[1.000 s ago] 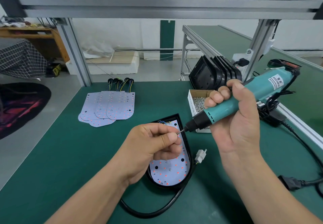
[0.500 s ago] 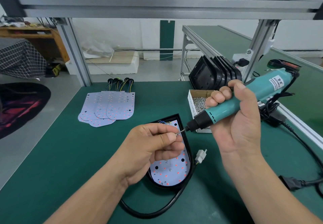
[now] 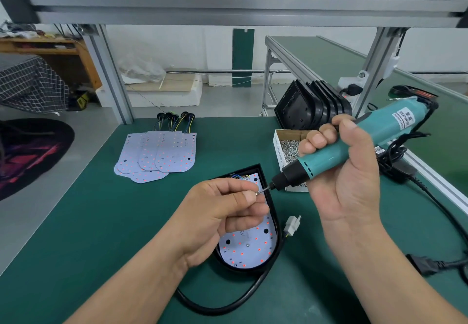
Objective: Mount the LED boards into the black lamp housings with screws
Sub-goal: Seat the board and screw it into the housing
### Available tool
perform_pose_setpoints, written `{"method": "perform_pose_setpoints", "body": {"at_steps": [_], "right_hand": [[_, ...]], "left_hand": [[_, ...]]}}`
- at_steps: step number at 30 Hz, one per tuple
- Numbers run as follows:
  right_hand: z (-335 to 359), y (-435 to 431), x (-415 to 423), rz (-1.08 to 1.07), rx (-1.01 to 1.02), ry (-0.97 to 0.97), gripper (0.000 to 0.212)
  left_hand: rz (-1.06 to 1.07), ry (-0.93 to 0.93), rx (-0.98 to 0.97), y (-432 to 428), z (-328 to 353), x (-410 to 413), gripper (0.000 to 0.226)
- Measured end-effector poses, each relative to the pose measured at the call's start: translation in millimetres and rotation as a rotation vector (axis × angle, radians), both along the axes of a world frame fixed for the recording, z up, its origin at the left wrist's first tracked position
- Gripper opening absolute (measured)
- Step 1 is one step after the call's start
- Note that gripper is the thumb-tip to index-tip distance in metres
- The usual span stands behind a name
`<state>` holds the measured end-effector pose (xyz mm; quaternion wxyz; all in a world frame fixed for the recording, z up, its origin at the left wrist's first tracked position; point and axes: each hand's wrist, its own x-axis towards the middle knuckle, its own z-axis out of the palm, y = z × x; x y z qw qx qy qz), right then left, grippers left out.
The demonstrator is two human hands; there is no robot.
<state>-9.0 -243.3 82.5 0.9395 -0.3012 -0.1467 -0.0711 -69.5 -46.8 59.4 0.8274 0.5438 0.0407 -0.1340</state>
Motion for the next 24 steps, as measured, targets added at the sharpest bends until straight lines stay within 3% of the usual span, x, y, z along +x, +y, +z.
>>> {"method": "perform_pose_setpoints", "body": {"at_steps": [12,15,24], "right_hand": [[5,5,-6,-0.013,-0.111,-0.134,0.011],[1,7,-5,-0.016,-0.088,-0.078,0.004],[-13,9,7,-0.058,0.096,0.166,0.015]], "left_hand": [[0.080,-0.079,0.079,-1,-6,2,0.013],[0.116,-0.148,0.169,-2,-8,2,0.016],[0.126,-0.278,0.332,-6,-16,5,0.025]]}}
